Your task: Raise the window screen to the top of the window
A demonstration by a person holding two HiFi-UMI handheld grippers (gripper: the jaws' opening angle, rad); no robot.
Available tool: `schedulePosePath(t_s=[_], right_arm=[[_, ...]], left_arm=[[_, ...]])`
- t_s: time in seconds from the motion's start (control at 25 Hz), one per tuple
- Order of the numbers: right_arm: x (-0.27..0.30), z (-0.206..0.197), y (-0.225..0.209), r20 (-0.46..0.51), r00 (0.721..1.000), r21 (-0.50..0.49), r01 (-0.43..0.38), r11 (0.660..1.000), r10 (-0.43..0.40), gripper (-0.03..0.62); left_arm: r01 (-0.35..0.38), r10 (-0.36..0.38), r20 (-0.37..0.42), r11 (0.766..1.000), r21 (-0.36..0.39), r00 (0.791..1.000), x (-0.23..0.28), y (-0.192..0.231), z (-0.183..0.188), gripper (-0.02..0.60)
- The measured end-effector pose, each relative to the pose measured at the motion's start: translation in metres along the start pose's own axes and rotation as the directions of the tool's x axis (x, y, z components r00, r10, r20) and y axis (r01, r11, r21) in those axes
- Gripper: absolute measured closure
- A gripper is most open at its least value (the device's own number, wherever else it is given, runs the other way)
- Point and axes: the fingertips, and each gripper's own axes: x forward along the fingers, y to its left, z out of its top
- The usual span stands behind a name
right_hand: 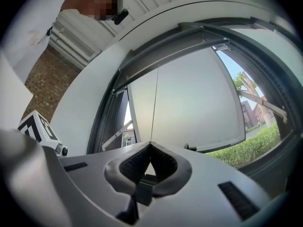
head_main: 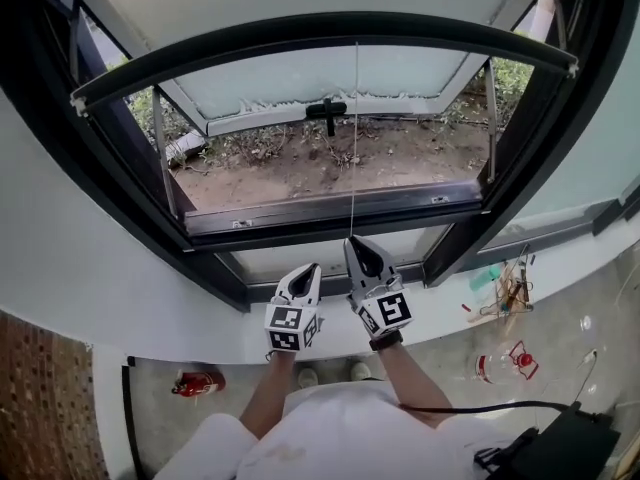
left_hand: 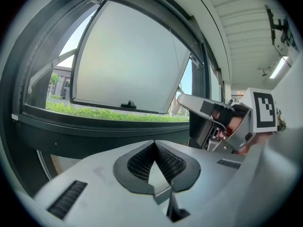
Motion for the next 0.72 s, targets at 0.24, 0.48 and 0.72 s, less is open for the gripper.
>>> schedulePosePath(t_s=[0.24,0.48,0.72], right_arm=[[-0.002,0.034,0.000,0.081,0.997,0.038,-0.003,0.999,0.000,0.592],[0.000,0.080,-0.004,0.158,0.987,0.065,-0.016,0.998,0.005,0.592],[-0.007,0.154,0.004,0.305,0.952,0.035,-0.027,0.999,0.016,0.592]], left_arm=[[0.012,-0.012,0.025,1.000,0.002,1.000,-0.001,-0.003,0.010,0.580],[0.014,-0.014,0.026,1.000,0.000,1.000,0.002,-0.003,0.010,0.580],[0.008,-0.008,0.008,1.000,-0.012,1.000,0.000,-0.002,0.005,0.580]])
